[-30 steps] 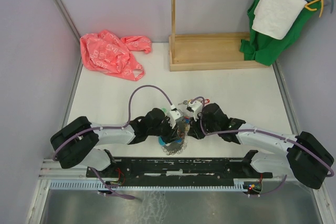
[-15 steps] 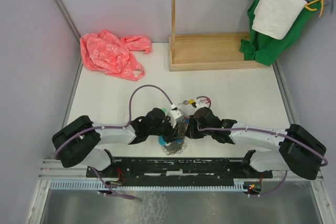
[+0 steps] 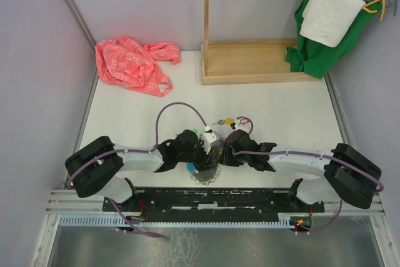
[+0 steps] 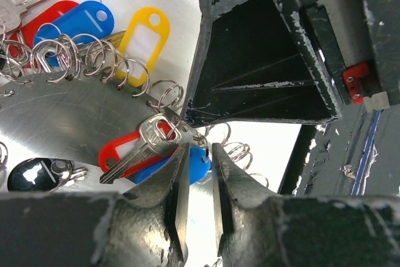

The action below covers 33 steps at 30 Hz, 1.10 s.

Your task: Put the keys on the keyring

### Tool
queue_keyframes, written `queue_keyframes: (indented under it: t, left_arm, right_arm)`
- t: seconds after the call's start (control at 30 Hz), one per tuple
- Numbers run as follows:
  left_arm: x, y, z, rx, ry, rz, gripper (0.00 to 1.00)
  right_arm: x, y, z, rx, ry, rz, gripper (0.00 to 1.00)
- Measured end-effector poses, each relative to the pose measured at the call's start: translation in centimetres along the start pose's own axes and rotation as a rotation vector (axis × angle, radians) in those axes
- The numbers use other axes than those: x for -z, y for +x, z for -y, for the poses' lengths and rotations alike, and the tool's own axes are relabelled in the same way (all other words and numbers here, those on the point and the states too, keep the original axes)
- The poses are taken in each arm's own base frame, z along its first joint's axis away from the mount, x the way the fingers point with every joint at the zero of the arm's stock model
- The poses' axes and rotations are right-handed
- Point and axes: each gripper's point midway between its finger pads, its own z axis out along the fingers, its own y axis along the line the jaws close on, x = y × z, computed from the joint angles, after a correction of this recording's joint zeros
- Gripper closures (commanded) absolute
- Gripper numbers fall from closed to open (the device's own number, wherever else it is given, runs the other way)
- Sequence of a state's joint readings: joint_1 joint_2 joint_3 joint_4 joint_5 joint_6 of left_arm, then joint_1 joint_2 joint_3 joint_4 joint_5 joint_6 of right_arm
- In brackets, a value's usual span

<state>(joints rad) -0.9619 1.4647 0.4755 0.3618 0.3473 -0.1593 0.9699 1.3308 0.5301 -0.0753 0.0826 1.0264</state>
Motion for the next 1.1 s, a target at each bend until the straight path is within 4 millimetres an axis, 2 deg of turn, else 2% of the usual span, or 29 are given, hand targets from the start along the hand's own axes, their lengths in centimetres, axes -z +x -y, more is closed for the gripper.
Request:
queue_keyframes:
  t: [0.3, 0.5, 0.7, 0.87, 1.1]
  left_arm:
    - [-0.2, 0.2, 0.0, -0.002, 0.000, -0.004, 0.79]
    - [0.0, 0.3, -0.4, 0.000, -0.028, 0.002, 0.80]
    - [0.0, 0.3, -0.3, 0.020, -0.030, 0.002, 0.80]
    - [0.0, 0.4, -0.3, 0.023, -0.029, 0.003, 0.82]
    - [0.2, 0.6, -0.3, 0.023, -0.028, 0.003, 0.84]
  right_arm:
    - [0.2, -0.6, 0.2, 0.026, 0.028, 0.021, 0.71]
    - [1.4, -1.5, -0.5, 0.066, 0.028, 0.037, 0.71]
    - [1.8, -0.1, -1.4, 0.077, 0.006, 0.002, 0.71]
    - [1.2, 0.9, -1.6, 0.043, 0.016, -0.020, 0.72]
    - [0.5, -0.1, -1.6, -0.040, 0.033, 0.051, 0.73]
